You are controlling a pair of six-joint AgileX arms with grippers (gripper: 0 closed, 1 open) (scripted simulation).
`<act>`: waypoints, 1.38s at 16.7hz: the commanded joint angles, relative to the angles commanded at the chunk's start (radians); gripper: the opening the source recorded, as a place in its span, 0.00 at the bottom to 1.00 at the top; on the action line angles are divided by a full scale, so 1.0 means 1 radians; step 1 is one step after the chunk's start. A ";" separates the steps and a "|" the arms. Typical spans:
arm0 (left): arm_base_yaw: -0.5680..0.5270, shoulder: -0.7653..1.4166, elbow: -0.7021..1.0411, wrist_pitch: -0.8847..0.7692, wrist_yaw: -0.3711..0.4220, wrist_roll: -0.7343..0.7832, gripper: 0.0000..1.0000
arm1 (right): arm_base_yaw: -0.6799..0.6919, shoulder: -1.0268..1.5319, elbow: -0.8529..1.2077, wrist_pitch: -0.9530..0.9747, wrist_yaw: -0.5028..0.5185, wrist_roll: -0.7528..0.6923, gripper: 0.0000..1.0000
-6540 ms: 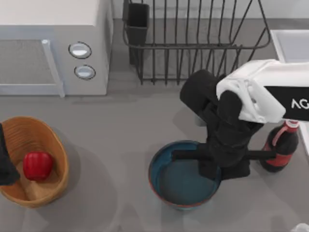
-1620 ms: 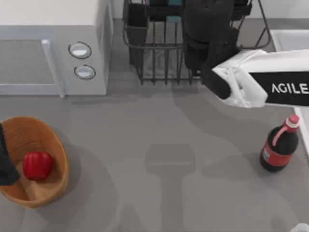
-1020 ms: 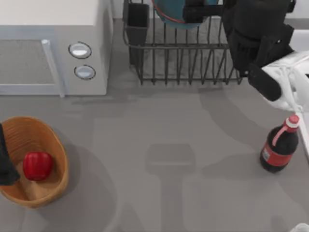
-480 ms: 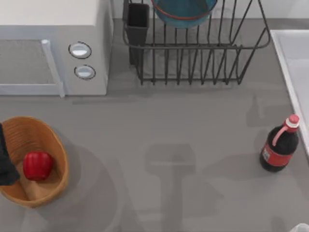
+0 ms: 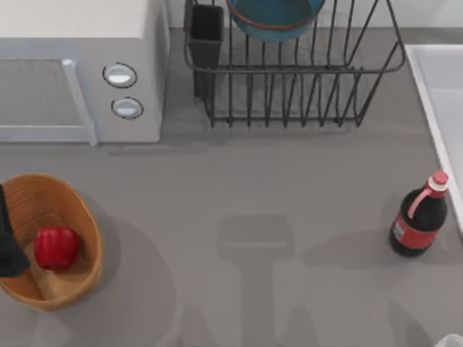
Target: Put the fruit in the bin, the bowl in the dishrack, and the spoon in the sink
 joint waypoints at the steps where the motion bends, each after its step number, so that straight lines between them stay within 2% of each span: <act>1: 0.000 0.000 0.000 0.000 0.000 0.000 1.00 | -0.014 -0.046 -0.024 -0.026 -0.007 -0.001 1.00; 5: 0.000 0.000 0.000 0.000 0.000 0.000 1.00 | -0.039 -0.127 -0.064 -0.076 -0.016 -0.003 1.00; 13: 0.000 0.000 0.000 0.000 0.000 0.000 1.00 | -0.078 -0.057 -0.007 -0.132 -0.014 0.019 1.00; 17: 0.000 0.000 0.000 0.000 0.000 0.000 1.00 | -0.176 0.172 0.174 -0.334 -0.014 0.070 1.00; 23: 0.000 0.000 0.000 0.000 0.000 0.000 1.00 | -0.311 0.752 0.466 -0.739 -0.014 0.141 1.00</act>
